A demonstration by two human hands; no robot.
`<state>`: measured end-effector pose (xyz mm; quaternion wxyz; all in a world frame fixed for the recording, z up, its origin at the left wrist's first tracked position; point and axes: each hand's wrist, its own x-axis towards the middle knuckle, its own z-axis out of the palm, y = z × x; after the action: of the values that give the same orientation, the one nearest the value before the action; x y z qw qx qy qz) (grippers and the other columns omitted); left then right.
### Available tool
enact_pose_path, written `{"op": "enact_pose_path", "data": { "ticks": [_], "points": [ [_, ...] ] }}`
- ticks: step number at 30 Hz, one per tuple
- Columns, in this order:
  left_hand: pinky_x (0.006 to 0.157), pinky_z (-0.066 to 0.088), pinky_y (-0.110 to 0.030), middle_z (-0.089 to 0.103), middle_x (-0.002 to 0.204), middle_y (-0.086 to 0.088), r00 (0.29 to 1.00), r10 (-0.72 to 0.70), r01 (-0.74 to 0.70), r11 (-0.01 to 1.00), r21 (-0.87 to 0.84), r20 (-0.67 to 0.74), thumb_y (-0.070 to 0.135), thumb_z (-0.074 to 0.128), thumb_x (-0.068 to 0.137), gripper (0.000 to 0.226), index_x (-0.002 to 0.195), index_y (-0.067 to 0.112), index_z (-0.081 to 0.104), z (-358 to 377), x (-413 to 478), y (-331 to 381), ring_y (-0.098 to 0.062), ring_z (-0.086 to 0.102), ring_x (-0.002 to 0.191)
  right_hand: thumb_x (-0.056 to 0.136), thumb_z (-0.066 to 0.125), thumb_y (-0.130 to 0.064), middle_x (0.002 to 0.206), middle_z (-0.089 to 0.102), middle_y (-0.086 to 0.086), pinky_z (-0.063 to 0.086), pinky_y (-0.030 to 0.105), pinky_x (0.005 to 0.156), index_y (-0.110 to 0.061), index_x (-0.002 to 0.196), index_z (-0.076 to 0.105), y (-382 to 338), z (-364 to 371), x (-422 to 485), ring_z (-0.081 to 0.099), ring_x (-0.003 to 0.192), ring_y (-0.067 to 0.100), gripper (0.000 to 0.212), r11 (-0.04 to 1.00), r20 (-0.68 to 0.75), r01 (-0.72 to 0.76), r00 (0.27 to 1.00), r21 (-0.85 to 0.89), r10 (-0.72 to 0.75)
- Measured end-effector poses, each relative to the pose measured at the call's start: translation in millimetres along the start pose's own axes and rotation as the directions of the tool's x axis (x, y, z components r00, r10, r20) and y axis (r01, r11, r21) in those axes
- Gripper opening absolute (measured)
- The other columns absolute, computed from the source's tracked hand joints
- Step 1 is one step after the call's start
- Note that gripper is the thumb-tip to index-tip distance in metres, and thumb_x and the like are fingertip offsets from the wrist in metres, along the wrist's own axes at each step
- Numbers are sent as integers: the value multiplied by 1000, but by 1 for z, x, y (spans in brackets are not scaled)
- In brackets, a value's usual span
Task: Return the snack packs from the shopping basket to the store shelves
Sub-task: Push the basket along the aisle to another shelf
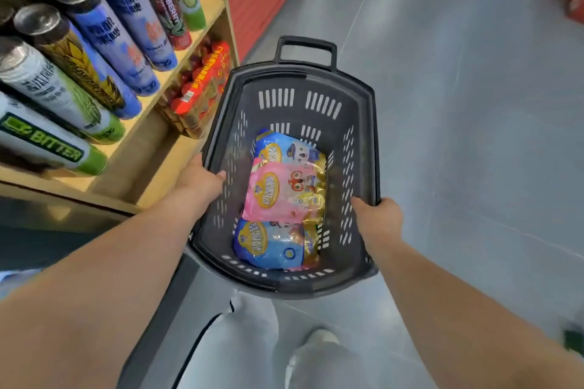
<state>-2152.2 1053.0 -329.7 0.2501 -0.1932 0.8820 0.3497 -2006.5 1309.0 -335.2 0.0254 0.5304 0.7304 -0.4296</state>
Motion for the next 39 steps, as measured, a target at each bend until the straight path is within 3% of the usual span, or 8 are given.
{"op": "enact_pose_path", "data": {
  "ticks": [11, 17, 22, 25, 30, 33, 36, 39],
  "points": [
    [104, 40, -44, 48, 139, -17, 956, 250, -214, 952, 218, -153, 29, 56, 92, 61, 144, 10, 31, 82, 154, -48, -38, 44, 126, 79, 68, -36, 80, 61, 10, 56, 41, 68, -11, 79, 53, 50, 150, 117, 60, 69, 27, 29, 995, 22, -8, 1000, 98, 6],
    [105, 36, -45, 38, 145, -17, 929, 304, -233, 924, 303, -213, 32, 51, 94, 63, 147, 13, 23, 88, 193, -61, -38, 39, 131, 82, 67, -34, 85, 60, 11, 53, 38, 67, -4, 94, 56, 50, 187, 136, 59, 72, 29, 34, 988, 22, -15, 1000, 155, 12],
    [106, 28, -45, 27, 153, -12, 935, 308, -163, 815, 557, -177, 42, 51, 93, 71, 150, 18, 16, 79, 183, -48, -37, 28, 135, 86, 64, -37, 98, 60, 14, 53, 40, 74, -2, 111, 52, 46, 200, 114, 61, 89, 33, 45, 980, 63, -147, 988, 137, 140],
    [109, 25, -44, 27, 154, -9, 948, 304, -207, 811, 547, -92, 39, 56, 90, 75, 150, 19, 16, 75, 150, -33, -35, 26, 137, 90, 58, -32, 84, 58, 9, 48, 30, 63, 1, 103, 52, 33, 181, 87, 58, 76, 25, 35, 975, 222, -217, 950, -42, 221],
    [109, 33, -42, 43, 145, -12, 963, 266, -249, 932, 264, -32, 24, 59, 88, 65, 146, 14, 30, 36, 69, 11, -32, 40, 131, 84, 56, -12, 58, 44, 4, 37, 25, 48, -10, 63, 41, -39, 106, 40, 48, 56, 23, 26, 968, 334, -40, 934, -247, 124],
    [104, 40, -38, 49, 140, -9, 979, 206, -204, 969, 136, 1, 22, 59, 89, 57, 142, 17, 38, -5, 16, 41, -26, 48, 125, 83, 54, -12, 63, 44, -1, 31, 22, 45, -12, 73, 45, -104, 54, 5, 48, 65, 24, 14, 961, 389, 128, 921, -244, -24],
    [92, 41, -30, 57, 131, -6, 980, 196, -197, 975, 101, 19, 21, 59, 89, 47, 135, 16, 47, -45, -32, 65, -22, 56, 114, 84, 57, -16, 80, 54, 1, 40, 23, 60, -16, 95, 50, -157, 8, -27, 55, 76, 24, 13, 936, 428, 244, 896, -253, -118],
    [83, 39, -25, 64, 121, -3, 978, 204, -207, 968, 141, 32, 24, 59, 88, 34, 122, 17, 58, -85, -73, 85, -18, 60, 103, 83, 58, -20, 83, 60, 4, 44, 27, 63, -16, 93, 55, -198, -34, -52, 60, 77, 25, 10, 906, 457, 344, 865, -246, -205]
  ]
}}
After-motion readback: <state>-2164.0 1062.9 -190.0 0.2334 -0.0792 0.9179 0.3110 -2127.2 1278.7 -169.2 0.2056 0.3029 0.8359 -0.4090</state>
